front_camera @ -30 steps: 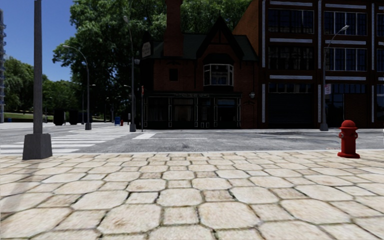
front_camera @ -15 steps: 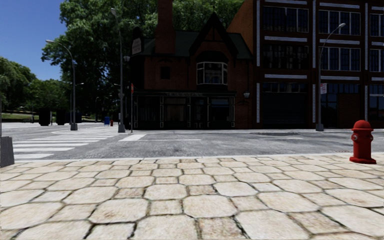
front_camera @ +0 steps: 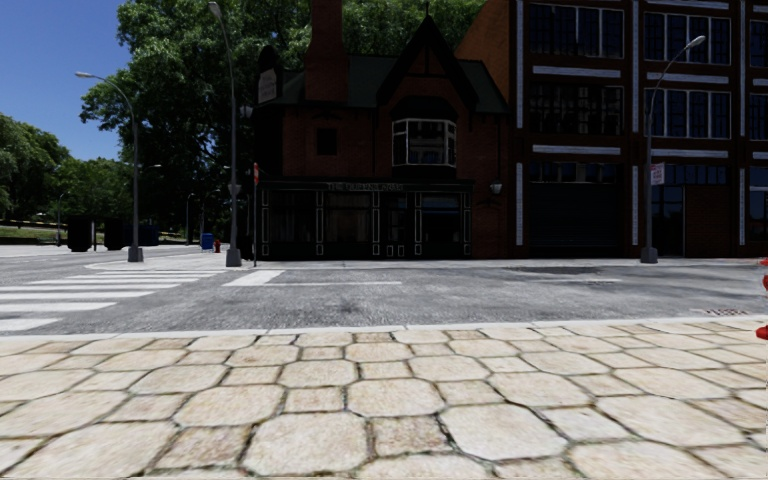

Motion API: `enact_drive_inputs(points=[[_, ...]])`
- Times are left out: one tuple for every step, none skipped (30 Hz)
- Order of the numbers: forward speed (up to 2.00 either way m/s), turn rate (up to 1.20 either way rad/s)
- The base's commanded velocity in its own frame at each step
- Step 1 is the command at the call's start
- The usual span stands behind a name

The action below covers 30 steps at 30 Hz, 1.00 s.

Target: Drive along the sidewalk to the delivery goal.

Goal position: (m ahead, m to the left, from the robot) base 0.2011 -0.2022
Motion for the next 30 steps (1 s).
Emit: enact_drive_inputs(points=[[0.00, 0.00], [0.00, 0.00], [0.00, 0.00], [0.00, 0.00], [0.00, 0.00], [0.00, 0.00], [0.00, 0.00], [0.00, 0.00], [0.00, 0.00], [0.00, 0.00], [0.00, 0.00], [0.00, 0.00], [0.00, 0.00], [0.00, 0.00], [0.00, 0.00], [0.00, 0.00], [0.00, 0.00], [0.00, 0.00], [0.00, 0.00], [0.00, 0.00], [0.00, 0.00], [0.00, 0.00], [0.00, 0.00], [0.00, 0.00], [0.00, 0.00], [0.00, 0.00], [0.00, 0.00], [0.00, 0.00], [0.00, 0.00], [0.00, 0.00]])
